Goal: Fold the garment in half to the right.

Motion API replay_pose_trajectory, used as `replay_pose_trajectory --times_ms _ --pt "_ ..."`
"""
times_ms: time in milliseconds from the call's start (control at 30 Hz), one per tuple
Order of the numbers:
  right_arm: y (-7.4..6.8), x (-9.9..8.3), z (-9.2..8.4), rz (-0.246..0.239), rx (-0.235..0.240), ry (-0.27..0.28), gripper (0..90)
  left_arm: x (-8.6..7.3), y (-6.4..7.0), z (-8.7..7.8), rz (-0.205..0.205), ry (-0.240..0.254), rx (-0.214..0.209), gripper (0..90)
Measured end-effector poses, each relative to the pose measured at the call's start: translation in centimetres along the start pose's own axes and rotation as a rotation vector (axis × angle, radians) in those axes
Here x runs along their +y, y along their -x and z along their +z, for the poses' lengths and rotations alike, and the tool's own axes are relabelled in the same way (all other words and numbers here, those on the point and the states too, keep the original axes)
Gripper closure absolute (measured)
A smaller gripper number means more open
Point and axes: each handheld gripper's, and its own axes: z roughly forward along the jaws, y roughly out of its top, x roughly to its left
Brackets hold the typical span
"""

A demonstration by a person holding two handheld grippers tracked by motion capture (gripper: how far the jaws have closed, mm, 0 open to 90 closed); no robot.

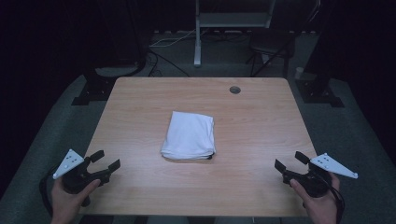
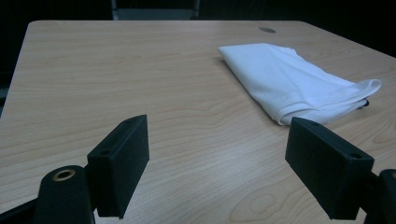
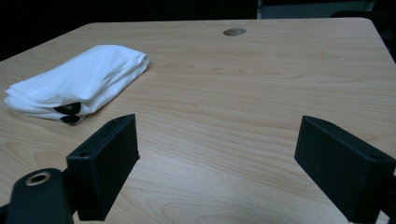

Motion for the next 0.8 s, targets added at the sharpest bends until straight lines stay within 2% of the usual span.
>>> replay_pose_trajectory --times_ms 333,433,800 --pt "0.4 -0.6 0.1 -0.001 -0.029 0.025 13.0 -0.4 -0.3 0.1 -0.025 0.024 0.04 21.5" --pt "0.4 -0.8 0.2 -0.009 -0.035 0.026 12.9 -0.5 -0.2 0.3 -0.018 0.029 0.051 21.5" --pt "0.5 -1.6 0.9 -0.02 -0.044 0.014 12.9 -0.6 0.5 1.5 -0.02 0.029 0.033 21.5"
